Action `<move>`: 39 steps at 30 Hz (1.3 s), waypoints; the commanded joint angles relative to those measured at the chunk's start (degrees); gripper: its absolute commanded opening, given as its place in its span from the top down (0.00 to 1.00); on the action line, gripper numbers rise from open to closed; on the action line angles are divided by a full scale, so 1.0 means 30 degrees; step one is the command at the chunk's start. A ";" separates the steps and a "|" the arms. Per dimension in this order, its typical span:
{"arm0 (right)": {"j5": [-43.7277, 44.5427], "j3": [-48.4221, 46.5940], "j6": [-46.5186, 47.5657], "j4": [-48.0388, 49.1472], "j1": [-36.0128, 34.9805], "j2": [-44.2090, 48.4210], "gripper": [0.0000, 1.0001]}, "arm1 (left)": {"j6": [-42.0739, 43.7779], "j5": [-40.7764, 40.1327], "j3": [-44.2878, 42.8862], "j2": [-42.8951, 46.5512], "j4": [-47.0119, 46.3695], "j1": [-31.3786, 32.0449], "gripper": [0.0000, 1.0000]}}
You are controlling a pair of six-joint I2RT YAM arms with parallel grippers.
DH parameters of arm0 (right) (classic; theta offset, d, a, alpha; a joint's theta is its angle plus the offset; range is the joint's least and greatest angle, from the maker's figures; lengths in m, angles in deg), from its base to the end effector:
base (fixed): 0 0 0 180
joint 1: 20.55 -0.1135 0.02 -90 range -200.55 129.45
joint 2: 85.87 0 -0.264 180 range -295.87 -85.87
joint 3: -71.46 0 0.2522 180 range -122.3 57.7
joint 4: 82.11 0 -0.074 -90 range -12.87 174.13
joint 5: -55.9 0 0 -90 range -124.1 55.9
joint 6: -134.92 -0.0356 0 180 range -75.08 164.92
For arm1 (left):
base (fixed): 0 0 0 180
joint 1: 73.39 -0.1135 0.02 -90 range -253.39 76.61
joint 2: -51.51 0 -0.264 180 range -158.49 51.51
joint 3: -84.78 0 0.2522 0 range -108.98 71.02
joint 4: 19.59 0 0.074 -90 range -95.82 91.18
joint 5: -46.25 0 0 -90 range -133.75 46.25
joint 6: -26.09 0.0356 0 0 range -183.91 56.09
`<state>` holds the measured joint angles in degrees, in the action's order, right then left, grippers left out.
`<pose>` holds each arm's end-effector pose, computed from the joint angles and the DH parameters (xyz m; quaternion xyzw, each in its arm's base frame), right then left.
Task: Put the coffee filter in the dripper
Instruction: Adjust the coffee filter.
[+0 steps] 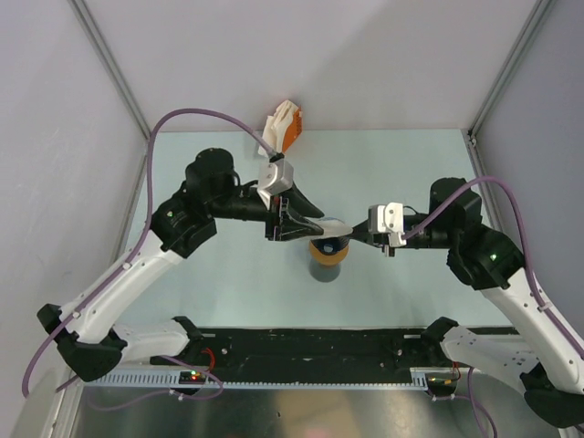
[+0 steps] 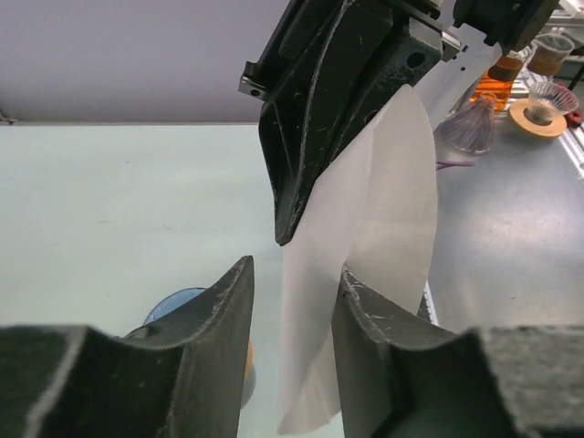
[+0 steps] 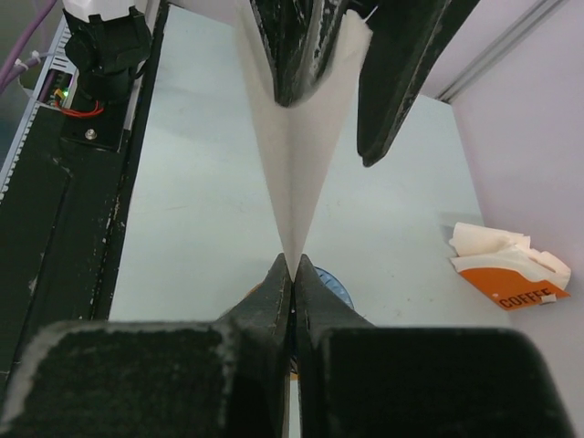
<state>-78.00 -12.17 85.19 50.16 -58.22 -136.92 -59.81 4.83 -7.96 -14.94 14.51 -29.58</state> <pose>0.1137 0.1190 0.4286 -0.6399 0.4298 0.2840 0.5703 0.1527 -0.1835 0.4540 0.5260 0.5180 -0.4951 0.4582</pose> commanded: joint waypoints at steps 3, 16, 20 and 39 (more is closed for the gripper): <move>-0.0736 -0.0150 -0.1019 0.0688 0.0875 -0.0071 0.86 | -0.1320 -0.1285 -0.0930 -0.0639 0.0734 0.0186 0.81; 0.6953 0.0452 0.0312 0.1534 0.0754 -0.0291 0.14 | -1.1337 -0.6686 -0.2655 -0.1888 0.0309 -0.1501 1.00; 0.9164 0.0671 0.0369 0.3428 0.0025 -0.0795 0.12 | -1.2430 -0.6663 -0.2559 -0.1968 0.0111 -0.1431 1.00; 0.8234 0.0672 0.0048 0.6431 -0.1256 -0.1856 0.41 | -1.3176 -0.7219 -0.1911 -0.1670 -0.0287 -0.0889 1.00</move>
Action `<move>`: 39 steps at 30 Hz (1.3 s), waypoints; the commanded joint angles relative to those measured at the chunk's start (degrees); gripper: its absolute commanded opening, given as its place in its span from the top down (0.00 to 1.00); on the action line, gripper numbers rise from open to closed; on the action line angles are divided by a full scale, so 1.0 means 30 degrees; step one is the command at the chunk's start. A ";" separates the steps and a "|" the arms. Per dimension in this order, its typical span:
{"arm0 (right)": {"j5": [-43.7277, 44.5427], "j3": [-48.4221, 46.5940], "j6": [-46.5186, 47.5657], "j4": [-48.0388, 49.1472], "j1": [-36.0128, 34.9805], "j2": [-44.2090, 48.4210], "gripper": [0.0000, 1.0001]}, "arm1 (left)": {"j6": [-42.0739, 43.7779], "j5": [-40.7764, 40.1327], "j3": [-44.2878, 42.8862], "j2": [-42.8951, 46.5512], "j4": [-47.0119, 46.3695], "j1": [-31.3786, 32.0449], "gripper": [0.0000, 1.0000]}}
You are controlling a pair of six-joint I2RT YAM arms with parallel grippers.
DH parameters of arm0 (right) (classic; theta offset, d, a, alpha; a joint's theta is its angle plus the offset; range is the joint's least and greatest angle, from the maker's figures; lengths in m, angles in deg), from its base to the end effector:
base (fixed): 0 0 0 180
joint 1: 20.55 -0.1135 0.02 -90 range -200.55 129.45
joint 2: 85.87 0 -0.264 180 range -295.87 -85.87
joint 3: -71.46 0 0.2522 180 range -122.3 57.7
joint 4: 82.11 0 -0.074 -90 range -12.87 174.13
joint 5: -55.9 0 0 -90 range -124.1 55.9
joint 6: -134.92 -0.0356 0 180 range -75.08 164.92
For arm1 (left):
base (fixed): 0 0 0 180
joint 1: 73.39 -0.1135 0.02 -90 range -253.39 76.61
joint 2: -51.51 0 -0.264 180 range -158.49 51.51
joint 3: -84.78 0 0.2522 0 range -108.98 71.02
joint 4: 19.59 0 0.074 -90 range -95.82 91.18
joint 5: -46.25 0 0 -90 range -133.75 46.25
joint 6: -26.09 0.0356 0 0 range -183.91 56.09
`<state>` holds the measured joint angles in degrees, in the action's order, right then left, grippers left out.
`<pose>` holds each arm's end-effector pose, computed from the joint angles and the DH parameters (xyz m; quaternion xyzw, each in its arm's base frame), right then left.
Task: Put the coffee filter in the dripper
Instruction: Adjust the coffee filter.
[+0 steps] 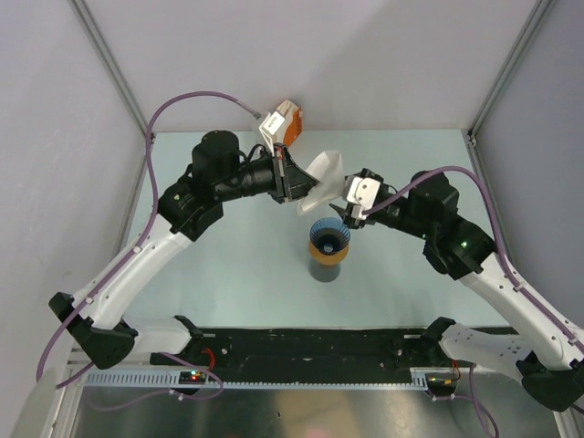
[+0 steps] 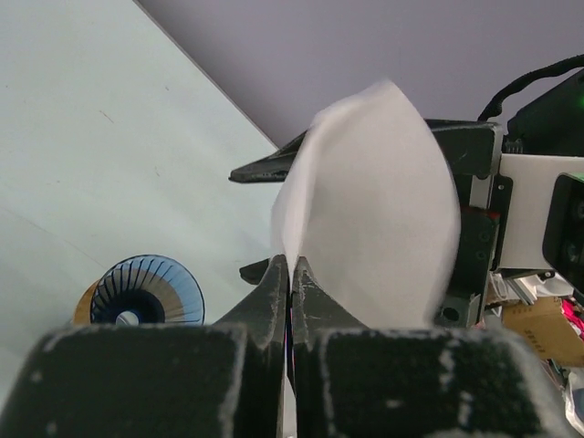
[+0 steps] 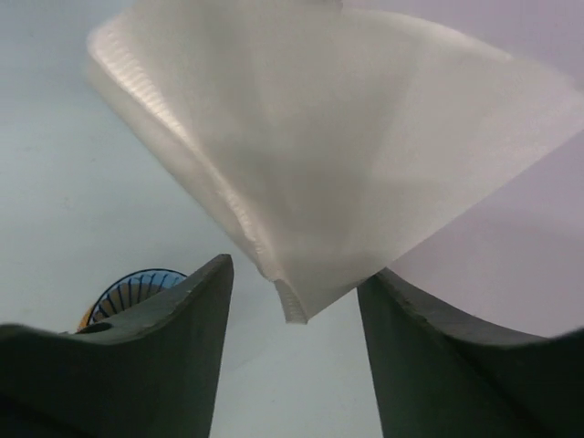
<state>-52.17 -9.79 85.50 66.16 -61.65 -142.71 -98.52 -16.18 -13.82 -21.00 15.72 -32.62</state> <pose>0.1527 0.1478 0.4250 -0.5634 0.4931 0.1209 0.6518 0.1947 -0.1897 0.4593 0.1939 0.7303 -0.5284 0.3870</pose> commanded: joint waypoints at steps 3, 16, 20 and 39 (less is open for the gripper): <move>-0.0466 -0.0123 -0.0050 0.0924 -0.0100 0.0214 0.52 | -0.0175 -0.0295 0.0115 0.0414 -0.0700 0.0160 1.00; 0.0018 0.0294 -0.0188 0.0965 -0.0007 0.0514 0.22 | -0.1079 -0.0098 0.0014 0.0370 -0.0838 -0.0028 1.00; 0.0708 0.0374 -0.0054 0.1919 -0.0274 0.0139 0.21 | -0.1967 0.0302 -0.0115 0.0111 -0.1234 -0.0164 1.00; -0.0515 0.0388 -0.0852 0.2134 -0.0225 0.0690 0.65 | -0.3084 0.0802 0.1153 0.0281 -0.2085 -0.0989 0.84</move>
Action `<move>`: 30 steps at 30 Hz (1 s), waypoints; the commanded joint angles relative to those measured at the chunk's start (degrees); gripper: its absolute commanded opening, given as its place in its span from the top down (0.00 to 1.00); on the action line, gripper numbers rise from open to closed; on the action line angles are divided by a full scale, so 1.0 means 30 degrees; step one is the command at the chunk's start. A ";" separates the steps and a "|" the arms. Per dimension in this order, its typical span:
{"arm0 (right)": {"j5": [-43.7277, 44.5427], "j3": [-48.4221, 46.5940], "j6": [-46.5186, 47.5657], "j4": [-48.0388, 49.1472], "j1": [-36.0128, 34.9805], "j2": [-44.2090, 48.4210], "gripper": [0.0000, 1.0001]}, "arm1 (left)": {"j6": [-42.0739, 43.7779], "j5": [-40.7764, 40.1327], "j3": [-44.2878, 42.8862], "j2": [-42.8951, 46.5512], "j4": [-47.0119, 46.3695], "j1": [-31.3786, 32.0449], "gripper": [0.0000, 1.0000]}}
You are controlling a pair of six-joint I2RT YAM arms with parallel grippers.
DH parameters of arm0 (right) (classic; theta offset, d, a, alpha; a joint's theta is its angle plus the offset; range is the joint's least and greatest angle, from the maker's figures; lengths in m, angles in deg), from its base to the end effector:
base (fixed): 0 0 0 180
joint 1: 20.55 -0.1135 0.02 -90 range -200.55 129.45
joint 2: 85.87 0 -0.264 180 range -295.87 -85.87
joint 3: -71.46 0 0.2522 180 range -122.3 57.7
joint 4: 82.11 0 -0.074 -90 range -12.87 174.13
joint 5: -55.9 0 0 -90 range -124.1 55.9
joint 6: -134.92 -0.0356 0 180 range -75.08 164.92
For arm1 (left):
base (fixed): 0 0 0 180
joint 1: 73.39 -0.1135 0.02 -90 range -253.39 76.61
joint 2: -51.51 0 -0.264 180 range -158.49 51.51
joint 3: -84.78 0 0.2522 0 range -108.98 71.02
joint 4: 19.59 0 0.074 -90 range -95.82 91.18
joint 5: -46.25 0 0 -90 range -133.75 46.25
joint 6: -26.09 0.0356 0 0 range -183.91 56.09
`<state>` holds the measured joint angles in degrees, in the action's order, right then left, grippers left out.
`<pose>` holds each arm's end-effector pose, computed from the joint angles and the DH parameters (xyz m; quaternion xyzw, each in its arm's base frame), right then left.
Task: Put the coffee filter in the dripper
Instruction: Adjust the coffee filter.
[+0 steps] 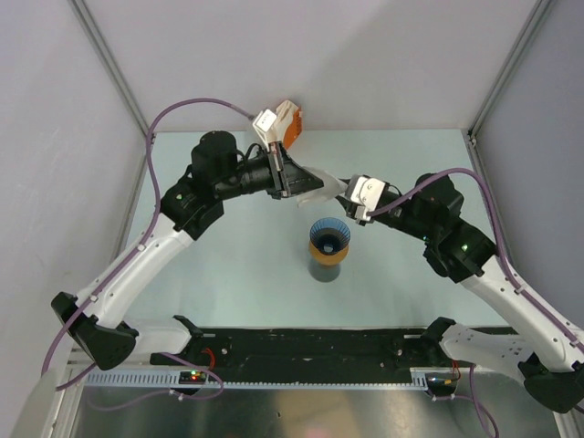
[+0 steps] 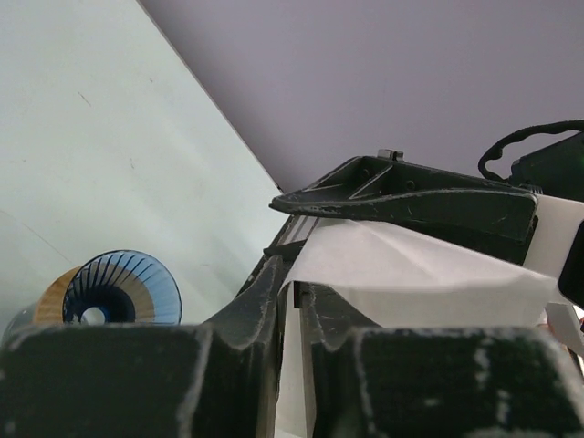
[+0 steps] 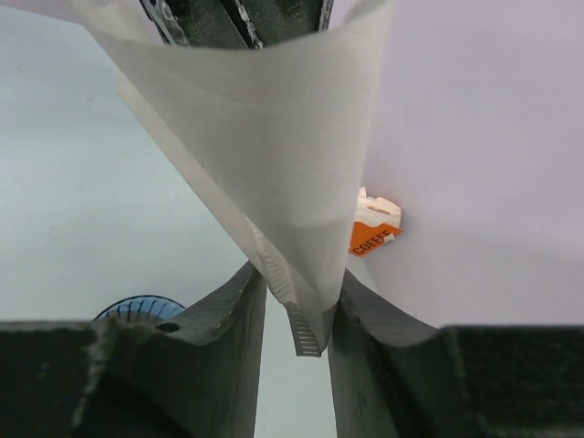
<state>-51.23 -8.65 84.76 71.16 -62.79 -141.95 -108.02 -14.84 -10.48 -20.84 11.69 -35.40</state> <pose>0.1491 0.1496 0.4302 -0.5473 0.4722 0.1220 0.6801 0.2072 -0.1836 0.4479 0.1238 0.7405 -0.5581 0.3532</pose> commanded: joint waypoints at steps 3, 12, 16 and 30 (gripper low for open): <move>-0.1279 -0.0009 -0.0927 0.0550 0.0386 0.0453 0.66 | 0.0555 0.0736 0.0087 0.0178 -0.0771 0.0002 0.69; -0.1570 -0.0143 -0.1729 0.0846 0.0542 0.0118 0.62 | 0.3561 0.1644 0.0021 0.0341 -0.0780 0.1117 0.42; -0.1728 -0.0208 -0.2101 0.0950 0.0628 0.0031 0.60 | 0.4087 0.2193 0.0002 0.0261 -0.0779 0.1295 0.34; -0.3896 -0.0371 -0.2555 -0.0772 0.1680 0.0514 0.46 | 0.2679 0.1961 -0.0207 0.0126 -0.0779 0.0554 0.70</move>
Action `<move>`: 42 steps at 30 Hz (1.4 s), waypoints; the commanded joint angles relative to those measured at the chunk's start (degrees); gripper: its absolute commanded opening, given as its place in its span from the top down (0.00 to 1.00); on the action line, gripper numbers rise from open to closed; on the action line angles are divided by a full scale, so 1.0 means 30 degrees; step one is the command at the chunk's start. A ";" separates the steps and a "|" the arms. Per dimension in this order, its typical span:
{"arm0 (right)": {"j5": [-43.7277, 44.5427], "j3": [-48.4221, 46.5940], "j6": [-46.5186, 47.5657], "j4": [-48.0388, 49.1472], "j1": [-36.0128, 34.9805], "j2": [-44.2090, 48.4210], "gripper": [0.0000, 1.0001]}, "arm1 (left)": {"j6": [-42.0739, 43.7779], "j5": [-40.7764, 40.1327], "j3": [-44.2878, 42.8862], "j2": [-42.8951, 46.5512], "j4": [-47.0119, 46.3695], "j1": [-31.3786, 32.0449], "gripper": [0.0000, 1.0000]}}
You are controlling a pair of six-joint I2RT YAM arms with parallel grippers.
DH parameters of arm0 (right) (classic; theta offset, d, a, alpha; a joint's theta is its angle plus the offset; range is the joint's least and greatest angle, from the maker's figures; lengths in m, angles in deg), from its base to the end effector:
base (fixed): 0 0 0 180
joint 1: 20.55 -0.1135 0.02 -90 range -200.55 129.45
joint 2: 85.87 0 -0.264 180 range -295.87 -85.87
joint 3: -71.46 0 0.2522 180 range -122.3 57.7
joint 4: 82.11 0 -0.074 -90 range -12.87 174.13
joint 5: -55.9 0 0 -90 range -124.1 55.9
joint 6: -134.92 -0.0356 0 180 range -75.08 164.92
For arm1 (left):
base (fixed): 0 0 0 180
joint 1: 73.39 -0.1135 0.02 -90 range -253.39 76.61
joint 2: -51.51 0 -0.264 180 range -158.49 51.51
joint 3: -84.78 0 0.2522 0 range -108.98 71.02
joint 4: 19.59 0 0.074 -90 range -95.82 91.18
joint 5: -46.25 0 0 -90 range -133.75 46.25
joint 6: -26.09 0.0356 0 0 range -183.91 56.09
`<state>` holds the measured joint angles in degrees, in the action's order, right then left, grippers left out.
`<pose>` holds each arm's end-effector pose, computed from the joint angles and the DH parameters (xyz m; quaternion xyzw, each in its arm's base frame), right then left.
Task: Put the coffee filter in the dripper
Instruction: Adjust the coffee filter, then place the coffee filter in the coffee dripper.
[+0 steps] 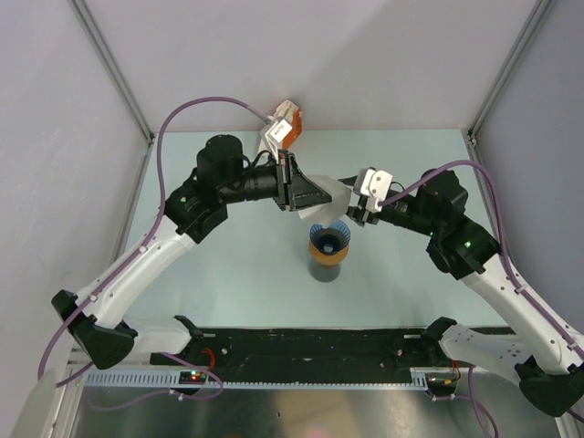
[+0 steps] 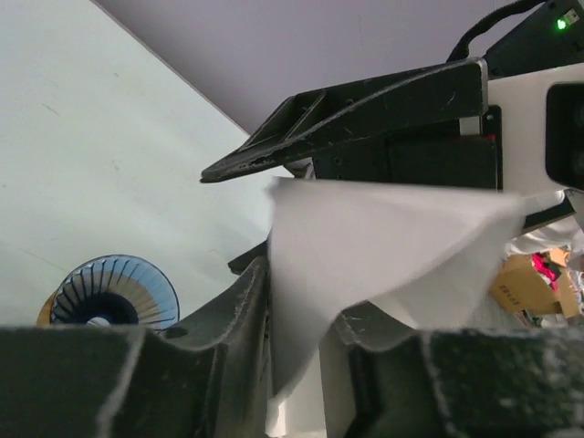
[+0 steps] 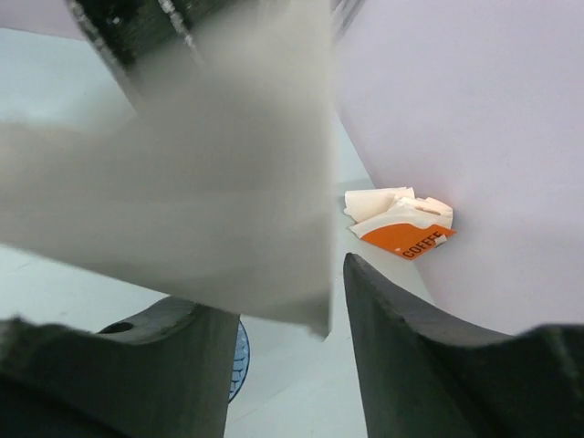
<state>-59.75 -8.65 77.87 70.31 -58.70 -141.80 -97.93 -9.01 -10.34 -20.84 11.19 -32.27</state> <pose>0.1541 0.1407 0.4292 -0.5364 0.4888 0.1917 0.6607 0.1936 -0.1960 0.4483 0.2401 0.7068 -0.5603 0.3588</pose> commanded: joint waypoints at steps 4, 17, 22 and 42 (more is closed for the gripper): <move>0.0023 -0.0338 0.0402 -0.0110 0.0121 0.0217 0.36 | -0.1987 0.0127 -0.0426 -0.0043 -0.0870 -0.0623 0.85; 0.6958 -0.0199 0.4926 0.3954 -0.2509 -0.1163 0.35 | -0.7894 0.0910 0.1456 -0.0369 -0.4434 -0.1674 0.86; 0.7431 -0.0224 0.5142 0.4922 -0.2686 -0.1336 0.44 | -0.7922 0.0779 0.1525 -0.0401 -0.4458 -0.1670 0.70; 0.2388 -0.1098 0.0998 0.1384 -0.1075 -0.0595 0.53 | -0.2354 -0.0162 0.1082 0.0173 -0.2307 -0.1653 0.38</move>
<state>-47.86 -9.00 84.32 75.07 -62.59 -145.38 -110.17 -7.98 -5.67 -22.31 2.86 -37.32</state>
